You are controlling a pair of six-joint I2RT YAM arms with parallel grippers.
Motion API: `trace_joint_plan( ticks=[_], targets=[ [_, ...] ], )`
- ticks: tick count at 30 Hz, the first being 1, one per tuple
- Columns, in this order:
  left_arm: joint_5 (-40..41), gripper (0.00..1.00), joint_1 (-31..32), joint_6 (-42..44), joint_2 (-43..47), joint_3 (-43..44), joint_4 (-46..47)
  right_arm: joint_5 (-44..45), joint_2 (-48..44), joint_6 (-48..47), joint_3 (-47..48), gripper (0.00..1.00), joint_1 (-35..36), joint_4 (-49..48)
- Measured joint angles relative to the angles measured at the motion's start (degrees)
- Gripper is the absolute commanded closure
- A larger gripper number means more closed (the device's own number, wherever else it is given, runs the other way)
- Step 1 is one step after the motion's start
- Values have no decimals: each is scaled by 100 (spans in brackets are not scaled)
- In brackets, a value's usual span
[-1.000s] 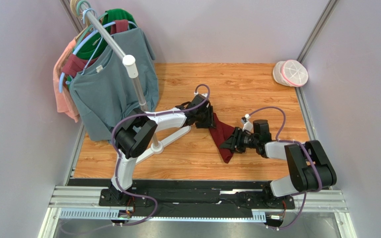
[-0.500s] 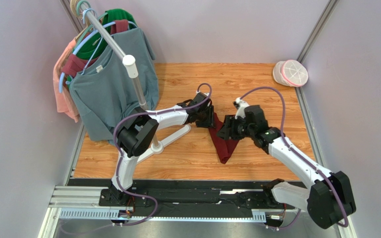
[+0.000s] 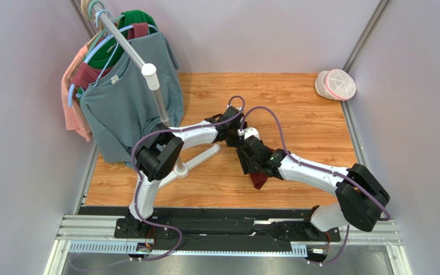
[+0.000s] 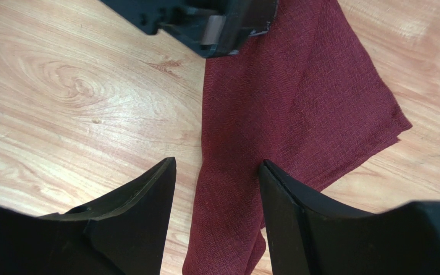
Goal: Fold the napkin, place the utensils inside, and roll it up
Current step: Roll the napkin with the utensil
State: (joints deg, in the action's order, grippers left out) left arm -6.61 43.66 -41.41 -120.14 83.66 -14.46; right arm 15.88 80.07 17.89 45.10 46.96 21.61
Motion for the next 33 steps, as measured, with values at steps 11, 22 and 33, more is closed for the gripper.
trace_joint_plan(
  ticks=[11,22,33],
  targets=[
    [-33,51,0,4,-20,20,-26,1307,422,-278,48,42,765,-160],
    [-151,51,-83,22,-24,20,-50,1869,1298,-166,315,42,758,-275],
    [-170,39,-72,63,-24,42,-92,1853,1423,507,341,58,522,-299]
  ],
)
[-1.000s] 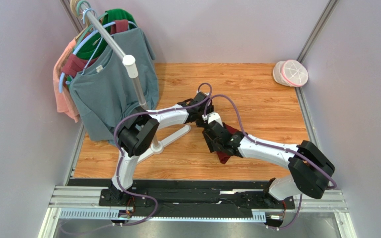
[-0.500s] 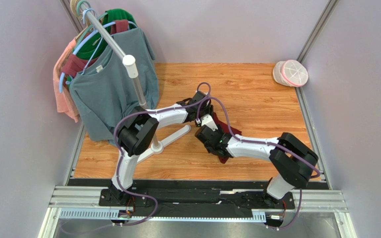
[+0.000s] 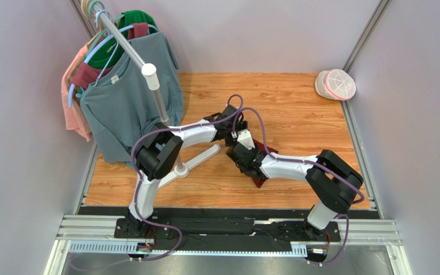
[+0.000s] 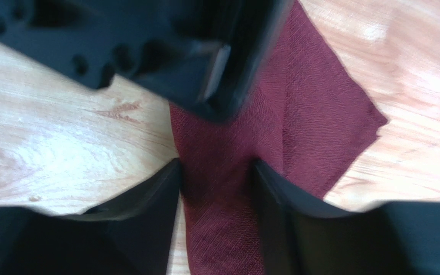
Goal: Fold the napkin, place the utensils inside, and roll it up
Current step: Roll the napkin with the utensil
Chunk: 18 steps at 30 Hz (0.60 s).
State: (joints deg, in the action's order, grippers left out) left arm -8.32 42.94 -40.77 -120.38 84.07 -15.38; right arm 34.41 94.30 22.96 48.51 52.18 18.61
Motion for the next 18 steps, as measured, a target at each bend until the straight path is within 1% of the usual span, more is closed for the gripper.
trace_joint_plan(
  ticks=[1,3,7,8,13,15,18],
  targets=[
    [-2,37,4,4,2,0,7,-70,0,63,-4,64,-44,-22],
    [-17,35,2,15,20,2,13,-186,-13,149,-57,69,-111,-114],
    [-37,32,-90,0,142,-127,42,-533,-343,205,-428,74,-306,-509],
    [-39,11,-116,0,199,-201,42,-721,-496,212,-573,74,-380,-638],
    [-44,11,-354,26,660,-564,-4,-1956,-1314,256,-1246,76,-831,-999],
    [-33,11,-448,28,793,-667,26,-2503,-1515,254,-1401,77,-1064,-1060],
    [-2,11,-562,24,1211,-1056,146,-3394,-1620,256,-1515,77,-1504,-1185]
  ],
)
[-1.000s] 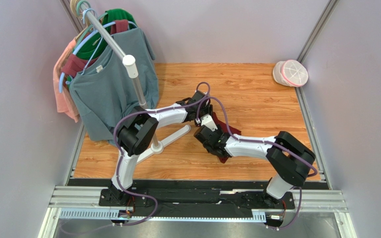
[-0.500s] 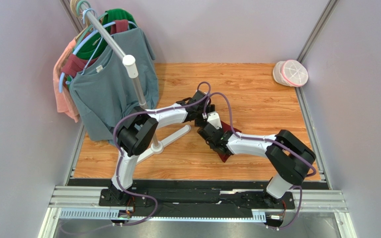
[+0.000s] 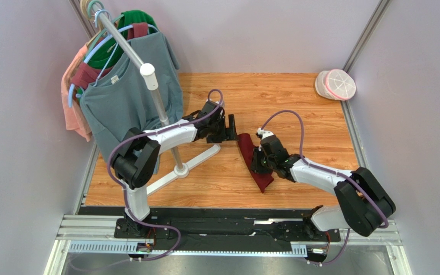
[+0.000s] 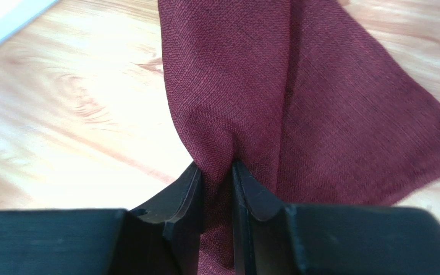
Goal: Fold the napkin, place the utensils inside, and roll it up
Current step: Roll the napkin with the utensil
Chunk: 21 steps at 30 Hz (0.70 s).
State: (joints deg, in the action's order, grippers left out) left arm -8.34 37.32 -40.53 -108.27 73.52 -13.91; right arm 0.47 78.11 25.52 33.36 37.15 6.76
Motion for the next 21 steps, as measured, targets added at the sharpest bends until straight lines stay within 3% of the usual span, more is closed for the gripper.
trace_joint_plan(
  ticks=[9,21],
  targets=[
    [-227,11,11,7,531,-671,651,-2184,103,42,-264,78,-960,-553],
    [-625,12,15,-2,437,-824,1158,-4000,813,293,-474,80,-1657,-1569]
  ],
)
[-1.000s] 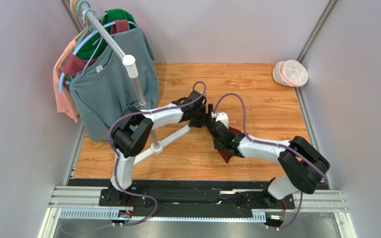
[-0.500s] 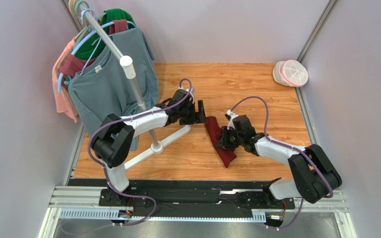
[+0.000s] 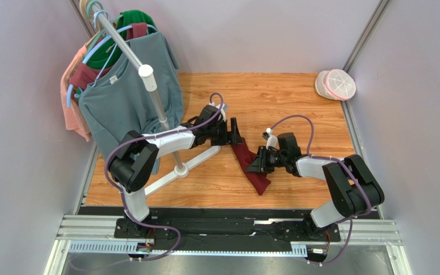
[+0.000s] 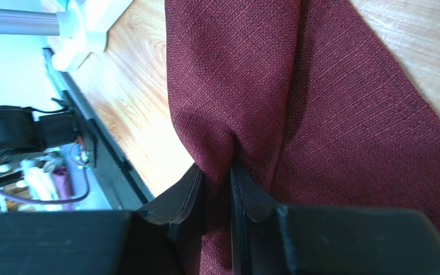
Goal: Fold the napkin, place the utensils inside, and roll it up
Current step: Roll the napkin with the utensil
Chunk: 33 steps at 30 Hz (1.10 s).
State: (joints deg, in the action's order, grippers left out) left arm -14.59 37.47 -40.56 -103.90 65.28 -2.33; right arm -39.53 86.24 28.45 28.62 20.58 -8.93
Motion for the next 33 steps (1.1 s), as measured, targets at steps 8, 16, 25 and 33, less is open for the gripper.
trace_joint_plan(
  ticks=[8,16,25,33],
  targets=[
    [20,14,96,133,-599,306,-90,-511,313,92,-24,80,-240,-361],
    [57,35,234,216,-896,763,-223,-649,378,136,-46,78,-354,-472],
    [46,62,293,267,-1215,1075,-560,-476,111,-52,79,45,-376,160],
    [-17,64,328,389,-1270,1325,-1005,1023,-1217,-673,1027,42,122,1932]
  ],
)
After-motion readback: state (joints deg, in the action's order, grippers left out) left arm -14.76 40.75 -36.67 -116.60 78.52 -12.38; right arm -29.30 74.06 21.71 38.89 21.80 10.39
